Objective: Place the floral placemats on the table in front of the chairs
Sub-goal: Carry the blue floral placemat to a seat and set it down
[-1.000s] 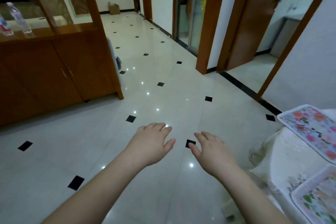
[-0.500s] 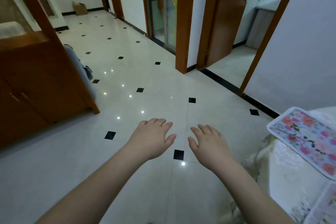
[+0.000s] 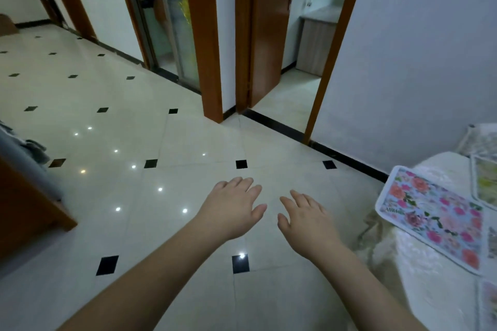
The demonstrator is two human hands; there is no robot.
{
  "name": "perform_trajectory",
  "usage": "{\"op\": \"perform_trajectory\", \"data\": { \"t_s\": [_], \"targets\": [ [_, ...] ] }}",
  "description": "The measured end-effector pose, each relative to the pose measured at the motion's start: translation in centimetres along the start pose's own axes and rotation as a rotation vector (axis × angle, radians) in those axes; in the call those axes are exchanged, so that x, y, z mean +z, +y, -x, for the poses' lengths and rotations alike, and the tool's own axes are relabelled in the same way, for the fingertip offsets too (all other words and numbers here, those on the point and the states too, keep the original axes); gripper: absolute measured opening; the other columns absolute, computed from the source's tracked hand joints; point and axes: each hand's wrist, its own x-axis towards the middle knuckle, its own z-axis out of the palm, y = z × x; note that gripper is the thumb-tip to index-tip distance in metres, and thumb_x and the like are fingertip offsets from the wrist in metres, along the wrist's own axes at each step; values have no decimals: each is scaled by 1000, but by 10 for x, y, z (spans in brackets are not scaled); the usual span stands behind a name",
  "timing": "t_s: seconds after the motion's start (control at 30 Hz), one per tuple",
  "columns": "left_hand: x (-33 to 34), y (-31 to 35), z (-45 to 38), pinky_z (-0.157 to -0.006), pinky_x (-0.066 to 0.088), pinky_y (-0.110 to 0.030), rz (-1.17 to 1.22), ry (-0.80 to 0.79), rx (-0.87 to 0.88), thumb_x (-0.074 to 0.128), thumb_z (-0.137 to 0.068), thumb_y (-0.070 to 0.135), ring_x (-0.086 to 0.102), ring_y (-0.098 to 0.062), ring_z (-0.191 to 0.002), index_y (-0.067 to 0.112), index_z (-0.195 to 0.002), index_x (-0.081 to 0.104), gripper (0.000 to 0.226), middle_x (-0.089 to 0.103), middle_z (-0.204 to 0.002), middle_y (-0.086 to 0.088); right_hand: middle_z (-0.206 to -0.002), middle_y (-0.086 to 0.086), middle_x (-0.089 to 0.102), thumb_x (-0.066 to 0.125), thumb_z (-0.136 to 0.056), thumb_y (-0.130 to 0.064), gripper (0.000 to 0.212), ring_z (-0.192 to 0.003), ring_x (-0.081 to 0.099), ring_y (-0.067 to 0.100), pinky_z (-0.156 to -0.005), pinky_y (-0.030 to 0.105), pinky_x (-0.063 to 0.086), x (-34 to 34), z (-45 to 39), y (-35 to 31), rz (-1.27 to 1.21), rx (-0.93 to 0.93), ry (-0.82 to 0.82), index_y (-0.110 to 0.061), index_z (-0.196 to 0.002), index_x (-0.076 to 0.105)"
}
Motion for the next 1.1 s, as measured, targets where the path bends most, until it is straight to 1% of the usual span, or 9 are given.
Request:
{"op": "perform_trajectory", "data": {
  "t_s": [0.1,0.23,0.4,0.57,0.63,0.73,0.9,1.0,1.1],
  "targets": [
    [-10,-1,-38,-118,16,-38,-4,-17,78,23,-104,51,17,-19,-149,24,-155,21,58,19,-164,-1,-164,0,15,28,-103,-43,54,-149,14,20,-119,36,11,-5,-24,10,-13,62,-1,-27,-154,25],
    [-19,7,-98,-118,15,-38,1,3,165,23,-103,51,16,-18,-149,25,-156,21,58,19,-164,0,-164,0,15,27,-103,-43,54,-149,14,20,-119,36,12,-11,-57,39,-44,155,7,-27,-154,24],
    [-22,26,-179,-118,15,-38,-12,-24,237,23,-103,52,17,-18,-149,26,-155,21,58,19,-163,1,-163,-1,15,28,-103,-42,53,-149,15,20,-118,37,15,-20,-103,95,-89,265,28,-27,-154,24],
    [-38,53,-268,-119,15,-37,-43,-30,296,21,-104,51,18,-16,-149,29,-155,23,56,22,-163,4,-163,-1,16,28,-103,-41,53,-148,19,20,-117,38,19,-44,-145,173,-163,368,44,-27,-154,22],
    [-49,66,-303,-118,15,-37,-71,-20,308,21,-104,51,18,-16,-149,29,-154,23,55,22,-163,4,-163,0,17,27,-103,-41,53,-147,19,20,-117,38,21,-56,-160,207,-177,408,56,-26,-154,22],
    [-61,92,-349,-119,15,-38,-89,-18,341,21,-104,51,17,-16,-149,29,-155,23,55,22,-163,4,-163,1,17,28,-103,-40,53,-147,19,21,-118,37,19,-69,-184,248,-181,439,77,-26,-154,22],
    [-65,138,-400,-120,14,-40,-106,-49,425,23,-104,51,17,-17,-149,29,-155,23,56,21,-163,3,-163,1,16,29,-103,-39,53,-147,19,21,-117,38,19,-78,-204,282,-221,510,94,-26,-154,22],
    [-66,160,-432,-120,13,-39,-115,-54,520,22,-104,51,16,-17,-150,29,-155,23,55,20,-163,2,-163,1,15,30,-103,-39,53,-147,20,21,-117,38,18,-79,-209,300,-223,561,85,-26,-154,22],
    [-65,183,-466,-119,15,-39,-112,-40,615,23,-104,51,18,-17,-149,29,-154,24,55,22,-163,3,-162,1,19,31,-102,-39,53,-146,22,22,-117,38,18,-81,-213,323,-210,659,103,-26,-154,23]
  ]
}}
